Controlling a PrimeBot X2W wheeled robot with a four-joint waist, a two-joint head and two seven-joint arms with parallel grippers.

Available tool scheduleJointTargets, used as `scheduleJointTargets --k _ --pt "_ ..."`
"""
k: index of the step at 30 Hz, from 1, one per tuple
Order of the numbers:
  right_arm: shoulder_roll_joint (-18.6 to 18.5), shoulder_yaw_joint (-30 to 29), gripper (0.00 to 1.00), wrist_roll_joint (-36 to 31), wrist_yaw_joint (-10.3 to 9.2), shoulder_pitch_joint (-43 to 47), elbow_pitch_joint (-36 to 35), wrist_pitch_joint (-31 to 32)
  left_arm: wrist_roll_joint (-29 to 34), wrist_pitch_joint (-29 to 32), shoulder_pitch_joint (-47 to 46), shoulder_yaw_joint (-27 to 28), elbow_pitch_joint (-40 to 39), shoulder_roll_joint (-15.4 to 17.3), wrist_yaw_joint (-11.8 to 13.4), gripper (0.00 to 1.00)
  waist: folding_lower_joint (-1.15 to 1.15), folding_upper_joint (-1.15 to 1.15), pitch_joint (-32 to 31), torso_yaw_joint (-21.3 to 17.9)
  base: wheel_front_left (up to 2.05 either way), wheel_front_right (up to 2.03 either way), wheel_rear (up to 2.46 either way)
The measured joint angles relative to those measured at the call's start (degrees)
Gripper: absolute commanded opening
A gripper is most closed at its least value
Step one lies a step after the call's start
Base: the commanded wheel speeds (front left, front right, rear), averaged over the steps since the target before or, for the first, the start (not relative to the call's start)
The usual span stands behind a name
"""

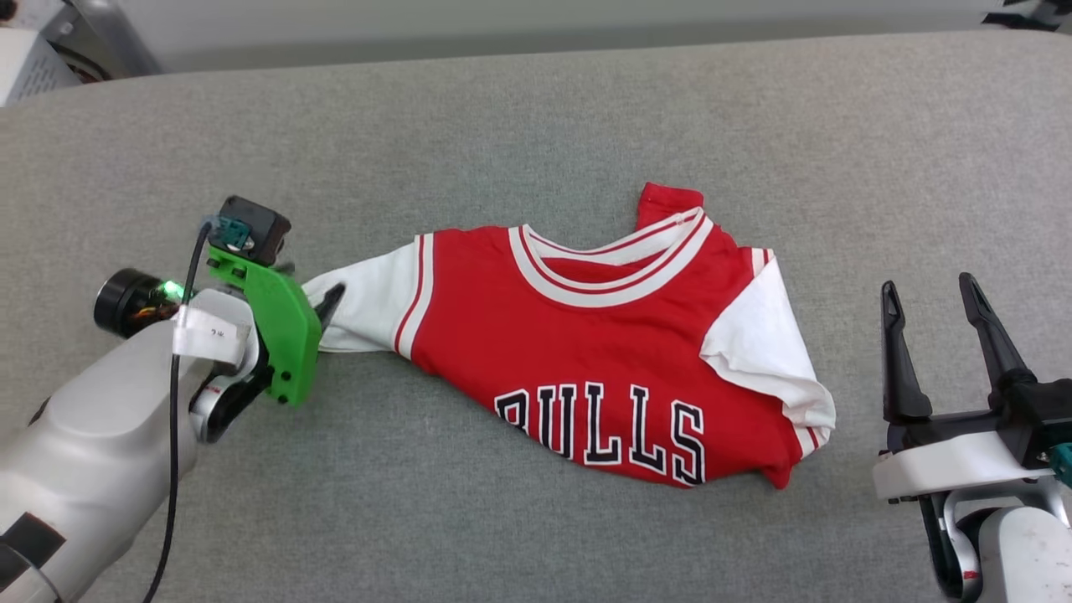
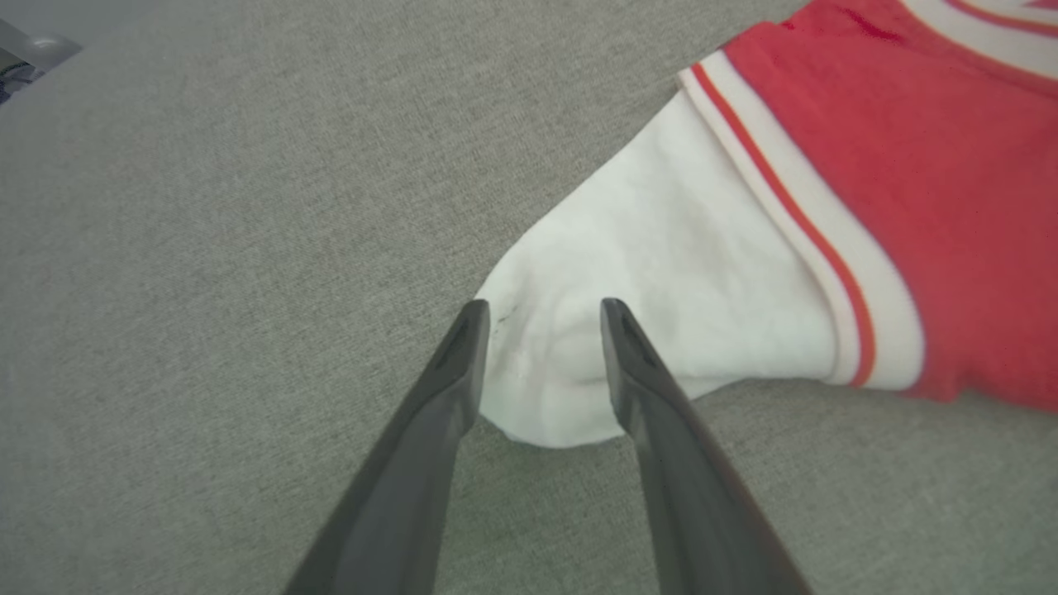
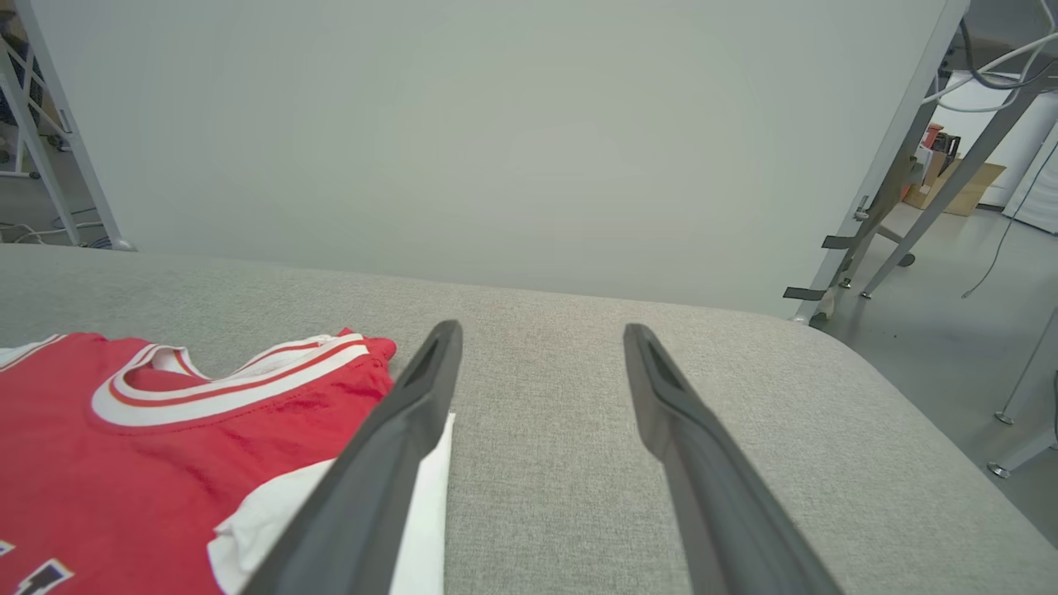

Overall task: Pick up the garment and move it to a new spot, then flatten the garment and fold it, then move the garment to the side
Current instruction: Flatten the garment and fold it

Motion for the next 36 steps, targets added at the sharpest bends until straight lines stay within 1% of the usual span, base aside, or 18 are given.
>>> scheduleJointTargets --k 1,4,6,7,8,10,12,15,17,20,23,26,28,31,34,36 --pt "-0.31 0.01 1.00 -0.16 0.00 -0.01 -0.04 0.00 0.55 -2.67 0.10 0.66 -0.08 -0.35 0.79 1.00 0.00 0.00 -0.41 0.09 0.00 0.00 0.00" --pt "-2.02 0.09 1.00 -0.22 0.00 -0.01 -0.70 0.00 1.00 -12.88 1.39 3.92 -1.18 -1.30 4.38 1.00 0.00 0.00 -2.08 0.52 0.00 0.00 0.00" --pt "-3.46 0.42 1.00 -0.38 0.00 -0.01 -1.27 -0.01 1.45 -17.68 3.10 4.82 -1.96 -1.59 6.24 1.00 0.00 0.00 -3.13 0.86 0.00 0.00 0.00" --pt "-4.35 0.70 1.00 -0.49 0.00 -0.03 -1.53 0.00 1.48 -19.15 4.42 5.28 -2.49 -1.71 6.87 1.00 0.00 0.00 -3.69 1.08 0.00 0.00 0.00" --pt "-5.05 0.98 1.00 -0.54 0.00 -0.06 -1.76 0.00 1.48 -20.04 5.61 5.89 -3.09 -1.76 7.25 1.00 0.00 0.00 -4.13 1.28 0.00 0.00 0.00" --pt "-7.17 1.81 1.00 -0.52 0.00 -0.18 -1.89 -0.01 2.94 -21.27 8.10 7.08 -4.72 -1.82 9.84 1.00 0.00 0.00 -5.12 1.88 0.00 0.00 0.00" --pt "-9.20 2.94 1.00 0.09 0.00 -0.31 -1.29 0.00 4.65 -21.58 10.51 10.14 -7.48 -1.94 12.24 1.00 0.00 0.00 -5.79 2.59 0.00 0.00 0.00" --pt "-12.60 5.95 1.00 2.22 0.00 -1.45 -0.68 1.44 10.00 -21.63 14.62 18.00 -14.08 -2.19 16.07 1.00 0.00 0.00 -6.47 3.86 0.00 0.00 0.00" --pt "-15.57 9.36 1.00 4.04 0.01 -2.63 -0.58 4.38 14.85 -21.63 18.85 23.74 -18.70 -2.66 18.68 1.00 0.00 0.00 -6.80 4.73 0.00 0.00 0.00" --pt "-19.70 14.13 1.00 7.53 0.01 -3.88 -0.87 9.33 21.27 -21.63 26.16 31.17 -24.46 -4.69 21.30 1.00 0.00 0.00 -7.08 5.82 0.00 0.00 0.00" --pt "-23.95 18.90 1.00 11.47 0.01 -4.63 -1.18 15.21 26.94 -21.63 32.92 36.02 -28.36 -7.44 21.69 1.00 0.00 0.00 -7.27 6.77 0.00 0.00 0.00" --pt "-28.36 23.68 1.00 15.03 0.01 -5.40 -1.72 21.96 30.70 -21.63 38.15 39.77 -29.97 -10.16 21.28 1.00 0.00 0.00 -7.27 7.55 0.00 0.00 0.00" --pt "-31.41 26.65 1.00 17.72 0.01 -5.86 -2.12 26.92 32.74 -21.63 40.60 42.24 -30.37 -11.93 20.09 1.00 0.00 0.00 -7.10 8.06 0.00 0.00 0.00" --pt "-35.40 29.67 1.00 20.96 0.01 -6.03 -2.61 32.67 35.20 -21.63 42.66 45.43 -30.86 -14.39 18.27 1.00 0.00 0.00 -6.64 8.71 0.00 0.00 0.00" --pt "-38.36 32.32 1.00 23.83 0.01 -6.04 -2.75 36.83 37.60 -21.63 43.64 48.05 -30.95 -16.55 16.17 1.00 0.00 0.00 -5.89 9.32 0.00 0.00 0.00" --pt "-39.55 33.59 1.00 25.21 0.01 -6.04 -2.63 38.34 38.86 -21.63 43.93 49.58 -30.96 -17.90 15.00 1.00 0.00 0.00 -5.31 9.75 0.00 0.00 0.00"
